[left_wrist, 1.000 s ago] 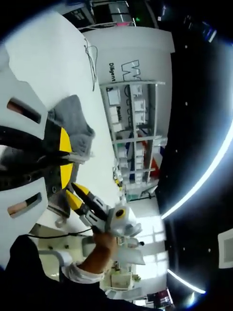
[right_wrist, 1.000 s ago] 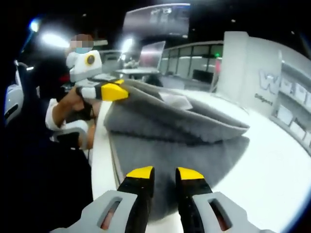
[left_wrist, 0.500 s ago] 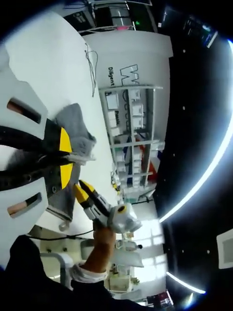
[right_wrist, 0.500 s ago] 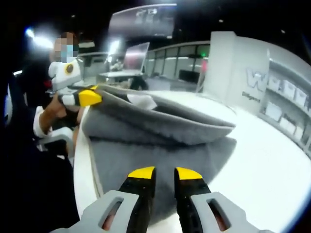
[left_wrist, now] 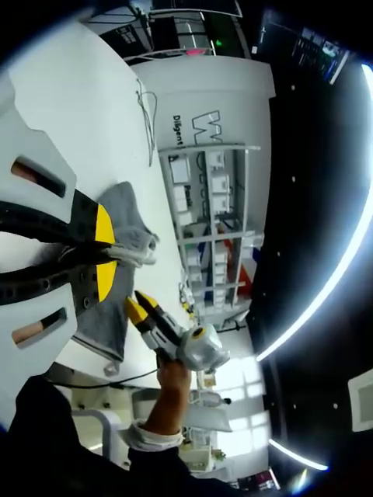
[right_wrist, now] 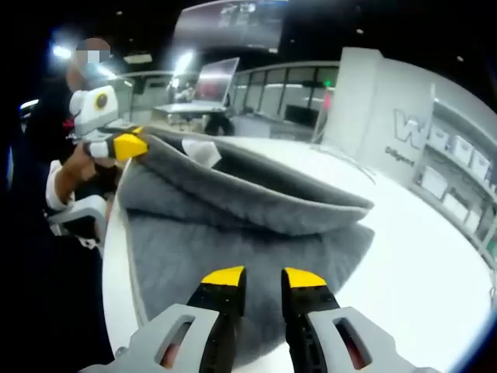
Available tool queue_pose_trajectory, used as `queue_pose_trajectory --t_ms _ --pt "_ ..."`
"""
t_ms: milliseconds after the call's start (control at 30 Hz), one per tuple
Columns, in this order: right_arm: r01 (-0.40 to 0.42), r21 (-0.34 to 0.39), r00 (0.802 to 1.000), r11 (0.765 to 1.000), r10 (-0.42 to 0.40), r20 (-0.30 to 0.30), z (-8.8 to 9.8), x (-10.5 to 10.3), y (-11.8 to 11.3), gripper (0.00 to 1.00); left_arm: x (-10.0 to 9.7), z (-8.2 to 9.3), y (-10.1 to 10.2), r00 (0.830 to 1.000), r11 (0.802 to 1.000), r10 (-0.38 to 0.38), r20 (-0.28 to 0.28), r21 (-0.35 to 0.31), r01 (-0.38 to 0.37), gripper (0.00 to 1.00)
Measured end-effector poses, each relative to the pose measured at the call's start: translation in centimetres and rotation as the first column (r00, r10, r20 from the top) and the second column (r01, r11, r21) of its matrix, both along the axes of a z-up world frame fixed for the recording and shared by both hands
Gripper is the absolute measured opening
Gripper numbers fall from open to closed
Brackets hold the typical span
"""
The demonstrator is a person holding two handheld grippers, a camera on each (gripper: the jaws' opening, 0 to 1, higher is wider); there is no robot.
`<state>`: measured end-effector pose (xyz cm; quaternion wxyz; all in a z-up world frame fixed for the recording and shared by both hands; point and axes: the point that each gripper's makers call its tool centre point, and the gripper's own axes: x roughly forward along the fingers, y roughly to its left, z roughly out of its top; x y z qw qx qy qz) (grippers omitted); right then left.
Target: Open the folded towel by lifting each exposed corner and separating the folded layers until the towel lies flat within the target outline without major curled edges
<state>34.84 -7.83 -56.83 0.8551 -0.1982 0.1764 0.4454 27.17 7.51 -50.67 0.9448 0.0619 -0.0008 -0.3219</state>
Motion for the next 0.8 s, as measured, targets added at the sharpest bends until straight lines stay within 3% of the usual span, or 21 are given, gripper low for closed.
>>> queue_pose_trajectory --t_ms 800 --pt "-0.008 -0.020 1.000 1.000 0.007 -0.020 0.2 2.1 1.9 0.19 -0.3 -0.5 3.7 0.998 0.998 0.057 -0.011 -0.016 -0.057 0.05"
